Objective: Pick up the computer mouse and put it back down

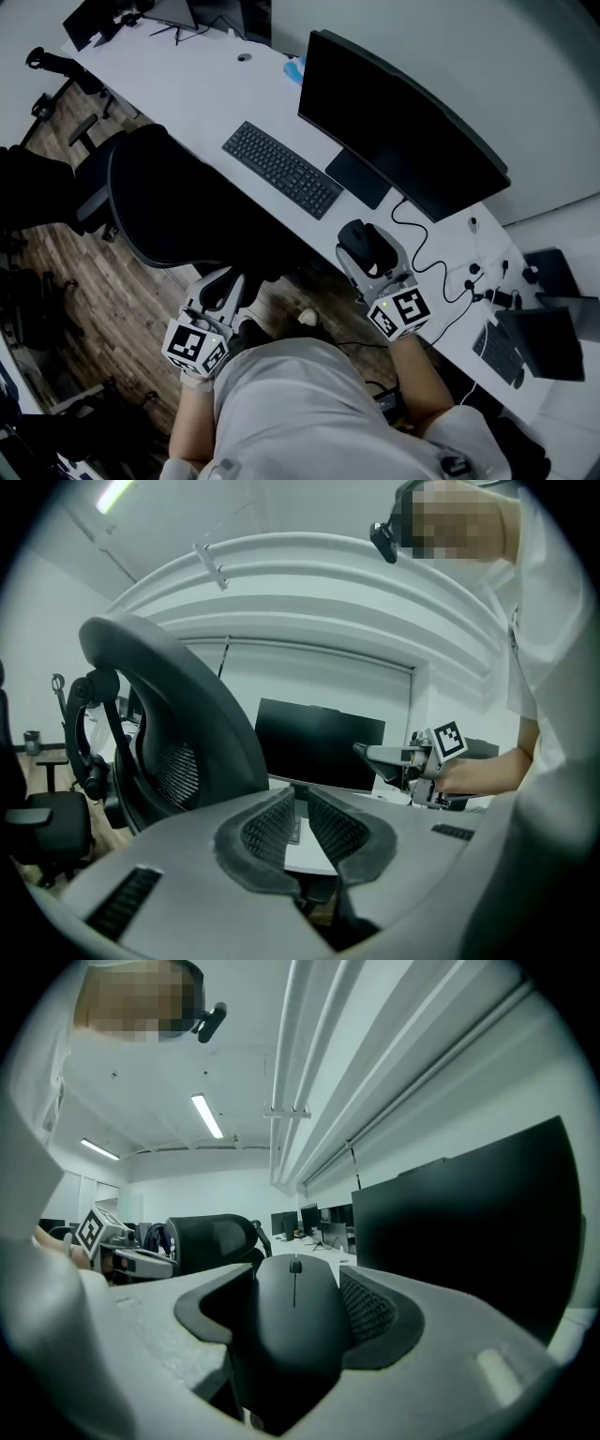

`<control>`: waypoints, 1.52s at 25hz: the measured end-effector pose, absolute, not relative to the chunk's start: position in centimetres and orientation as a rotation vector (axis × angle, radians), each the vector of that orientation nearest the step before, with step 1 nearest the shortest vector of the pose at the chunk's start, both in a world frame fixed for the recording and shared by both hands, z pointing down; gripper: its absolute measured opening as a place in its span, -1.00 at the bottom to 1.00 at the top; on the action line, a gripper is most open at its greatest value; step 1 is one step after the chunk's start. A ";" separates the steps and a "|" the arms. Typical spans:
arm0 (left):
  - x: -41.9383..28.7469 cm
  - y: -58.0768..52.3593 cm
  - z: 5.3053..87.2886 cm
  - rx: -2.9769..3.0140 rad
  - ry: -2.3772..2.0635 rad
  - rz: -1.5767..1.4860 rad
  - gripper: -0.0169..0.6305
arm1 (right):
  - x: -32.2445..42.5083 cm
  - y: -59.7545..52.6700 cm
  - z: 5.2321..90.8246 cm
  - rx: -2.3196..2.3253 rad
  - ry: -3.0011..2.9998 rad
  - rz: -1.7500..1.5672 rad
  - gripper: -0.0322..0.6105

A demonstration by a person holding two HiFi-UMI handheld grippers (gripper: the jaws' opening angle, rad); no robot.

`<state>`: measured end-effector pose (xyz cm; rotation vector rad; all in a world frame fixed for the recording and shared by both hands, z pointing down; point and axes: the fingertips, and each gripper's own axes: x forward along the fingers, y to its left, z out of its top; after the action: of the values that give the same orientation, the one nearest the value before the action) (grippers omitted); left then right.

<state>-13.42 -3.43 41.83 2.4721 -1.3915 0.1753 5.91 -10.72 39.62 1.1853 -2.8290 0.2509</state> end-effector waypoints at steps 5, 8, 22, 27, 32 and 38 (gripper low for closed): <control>-13.0 -3.6 42.0 2.450 -1.453 0.225 -0.82 | 8.7 -12.5 42.8 1.228 -2.762 0.301 -0.01; -12.8 -3.7 42.3 2.427 -1.482 0.243 -0.82 | 10.4 -13.5 45.1 1.258 -2.708 0.342 -0.01; -13.2 -4.5 43.8 2.337 -1.640 0.362 -0.82 | 14.9 -16.3 56.9 1.226 -2.522 0.420 -0.01; -13.2 -4.7 43.7 2.303 -1.679 0.431 -0.82 | 15.7 -16.6 60.8 1.228 -2.469 0.449 -0.01; -13.1 -4.5 44.3 2.302 -1.723 0.491 -0.82 | 16.6 -16.8 64.0 1.237 -2.413 0.465 -0.01; -12.8 -4.7 43.9 2.287 -1.731 0.507 -0.82 | 17.8 -17.0 67.4 1.235 -2.338 0.463 -0.01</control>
<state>-12.81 -4.71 43.92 2.2873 -1.7314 0.5065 17.83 -16.98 67.39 1.2351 -2.3385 0.4631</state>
